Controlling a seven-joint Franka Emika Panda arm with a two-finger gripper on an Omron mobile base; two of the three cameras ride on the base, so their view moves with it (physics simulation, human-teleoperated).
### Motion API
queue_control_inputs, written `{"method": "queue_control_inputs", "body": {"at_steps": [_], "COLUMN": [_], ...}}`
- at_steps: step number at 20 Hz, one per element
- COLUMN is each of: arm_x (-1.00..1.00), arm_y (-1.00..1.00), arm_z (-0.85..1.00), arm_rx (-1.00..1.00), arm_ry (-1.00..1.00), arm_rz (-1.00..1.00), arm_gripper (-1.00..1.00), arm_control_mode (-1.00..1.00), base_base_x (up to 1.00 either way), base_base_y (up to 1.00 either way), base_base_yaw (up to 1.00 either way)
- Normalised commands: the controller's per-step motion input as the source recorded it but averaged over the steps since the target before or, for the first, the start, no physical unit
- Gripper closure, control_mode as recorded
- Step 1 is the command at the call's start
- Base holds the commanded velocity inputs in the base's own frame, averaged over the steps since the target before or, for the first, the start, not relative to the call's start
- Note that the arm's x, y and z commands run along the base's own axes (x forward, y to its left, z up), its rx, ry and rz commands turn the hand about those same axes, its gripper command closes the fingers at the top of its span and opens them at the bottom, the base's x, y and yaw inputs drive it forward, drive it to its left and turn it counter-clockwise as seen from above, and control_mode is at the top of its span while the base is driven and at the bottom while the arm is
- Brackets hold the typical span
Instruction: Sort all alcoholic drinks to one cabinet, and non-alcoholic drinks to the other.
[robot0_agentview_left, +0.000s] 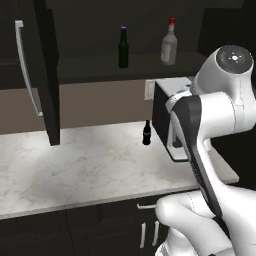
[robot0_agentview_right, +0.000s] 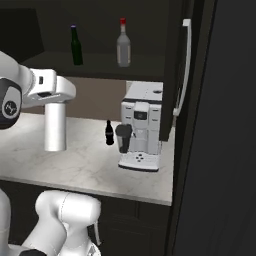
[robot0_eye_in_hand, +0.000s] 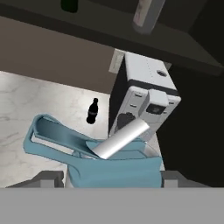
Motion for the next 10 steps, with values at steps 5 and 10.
{"method": "queue_control_inputs", "body": {"at_steps": [5,10], "arm_x": [0.00,0.00], "arm_y": [0.00,0.00], "arm_z": [0.00,0.00], "arm_rx": [0.00,0.00], "arm_ry": [0.00,0.00], "arm_rz": [0.00,0.00], "arm_gripper": [1.00,1.00], "arm_control_mode": [1.00,1.00], "base_base_x": [-0.87,-0.69], "base_base_y": [0.01,0.09], "base_base_yaw": [0.00,0.00]}}
